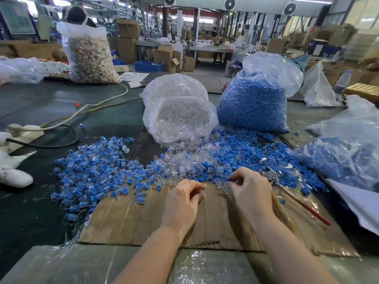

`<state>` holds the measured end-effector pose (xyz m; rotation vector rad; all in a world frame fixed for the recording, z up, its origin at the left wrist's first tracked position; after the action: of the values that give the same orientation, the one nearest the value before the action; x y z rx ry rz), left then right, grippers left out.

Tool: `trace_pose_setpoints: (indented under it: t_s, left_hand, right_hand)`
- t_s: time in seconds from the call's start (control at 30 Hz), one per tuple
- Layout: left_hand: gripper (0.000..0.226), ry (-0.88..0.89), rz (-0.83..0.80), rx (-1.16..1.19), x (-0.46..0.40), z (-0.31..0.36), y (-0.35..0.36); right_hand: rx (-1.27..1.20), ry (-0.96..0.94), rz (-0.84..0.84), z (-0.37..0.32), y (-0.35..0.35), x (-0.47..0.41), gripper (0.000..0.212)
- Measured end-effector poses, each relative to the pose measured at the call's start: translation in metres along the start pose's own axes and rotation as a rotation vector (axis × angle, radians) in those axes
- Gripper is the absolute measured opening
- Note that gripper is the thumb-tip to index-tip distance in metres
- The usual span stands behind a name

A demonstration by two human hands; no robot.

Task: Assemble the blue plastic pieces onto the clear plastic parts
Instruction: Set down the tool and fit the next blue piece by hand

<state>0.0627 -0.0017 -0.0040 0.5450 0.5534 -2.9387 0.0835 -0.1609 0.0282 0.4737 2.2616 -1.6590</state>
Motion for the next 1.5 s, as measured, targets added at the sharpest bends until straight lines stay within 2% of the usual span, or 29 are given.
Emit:
trace_pose_setpoints:
  t_s: [0.3, 0.37, 0.47, 0.6, 0.7, 0.87, 1.0, 1.13, 1.3, 1.5]
  left_hand:
    - [0.021, -0.065, 0.021, 0.07, 0.0, -0.005, -0.001]
    - [0.016, -0.058, -0.002, 0.038, 0.0, -0.005, 0.001]
    - [0.011, -0.03, -0.016, -0.026, 0.0, -0.002, 0.001]
    - [0.01, -0.014, -0.017, -0.045, 0.001, 0.0, -0.001]
    - [0.009, -0.024, -0.018, -0.049, 0.001, 0.0, -0.001]
    - [0.01, -0.037, -0.027, -0.046, 0.002, 0.0, 0.0]
    - [0.013, -0.037, -0.017, -0.025, 0.001, -0.001, 0.0]
    - [0.014, -0.038, -0.007, -0.018, 0.001, -0.002, -0.001]
    - [0.009, -0.045, 0.002, -0.008, 0.0, -0.002, -0.002]
    - [0.011, -0.062, -0.022, 0.006, 0.0, -0.004, 0.001]
  right_hand:
    - [0.045, -0.161, 0.018, -0.024, 0.019, 0.029, 0.007]
    - [0.097, -0.219, 0.045, -0.028, 0.017, 0.032, 0.002]
    - [0.175, -0.305, 0.075, -0.035, 0.016, 0.037, 0.011]
    - [0.185, -0.334, 0.083, -0.038, 0.016, 0.039, 0.006]
    - [0.165, -0.317, 0.09, -0.038, 0.014, 0.039, 0.022]
    - [0.051, -0.236, 0.024, -0.029, 0.017, 0.038, 0.017]
    - [-0.035, -0.196, 0.043, -0.023, 0.017, 0.037, 0.013]
    - [-0.07, -0.229, 0.102, -0.025, 0.017, 0.037, 0.027]
    - [-0.099, -0.227, 0.054, -0.024, 0.019, 0.037, 0.005]
    - [-0.16, -0.244, 0.128, -0.025, 0.011, 0.038, 0.012]
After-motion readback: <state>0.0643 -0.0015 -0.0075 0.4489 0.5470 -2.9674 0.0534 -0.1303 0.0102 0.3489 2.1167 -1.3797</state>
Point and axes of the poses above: each hand's wrist, its own x-axis away from the middle knuckle, its own y-axis out of the palm, z = x × y, the point moved 5 cm from there along -x, towards the middle knuckle, and after that the axes turned 15 degrees about x, right-handed, at the moved point
